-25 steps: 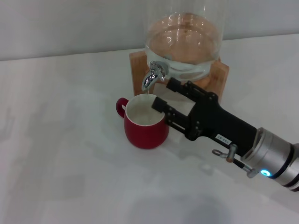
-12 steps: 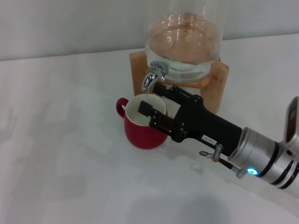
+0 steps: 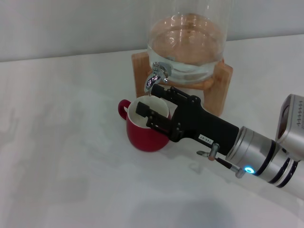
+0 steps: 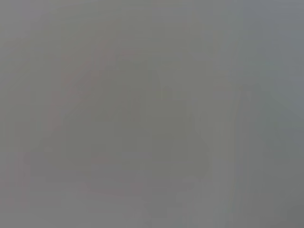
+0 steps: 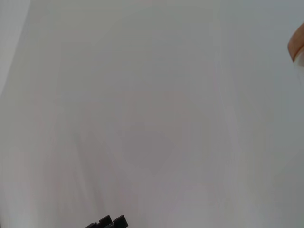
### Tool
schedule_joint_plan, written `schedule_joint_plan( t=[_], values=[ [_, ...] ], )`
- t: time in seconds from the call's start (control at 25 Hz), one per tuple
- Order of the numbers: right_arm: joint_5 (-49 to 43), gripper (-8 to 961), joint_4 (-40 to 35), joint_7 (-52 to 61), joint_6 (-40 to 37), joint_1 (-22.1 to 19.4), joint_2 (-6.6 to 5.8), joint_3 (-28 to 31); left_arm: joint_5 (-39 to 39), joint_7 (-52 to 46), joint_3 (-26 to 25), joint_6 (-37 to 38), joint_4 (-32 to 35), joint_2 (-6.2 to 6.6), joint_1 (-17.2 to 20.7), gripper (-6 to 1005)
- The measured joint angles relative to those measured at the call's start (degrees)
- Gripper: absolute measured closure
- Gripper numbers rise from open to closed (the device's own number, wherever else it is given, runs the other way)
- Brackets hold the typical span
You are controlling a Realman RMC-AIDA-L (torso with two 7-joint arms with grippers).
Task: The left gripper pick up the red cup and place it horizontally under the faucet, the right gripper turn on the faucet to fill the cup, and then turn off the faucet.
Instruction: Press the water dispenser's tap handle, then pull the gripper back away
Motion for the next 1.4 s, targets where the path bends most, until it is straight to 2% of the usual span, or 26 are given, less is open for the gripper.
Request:
schedule_joint_plan(
  t=[1.4],
  values=[
    [0.0, 294, -0.2, -0.4, 0.6, -0.9, 0.00, 1.7, 0.0, 0.0, 0.0, -0.1, -0.5, 0.09, -0.8, 253]
  ],
)
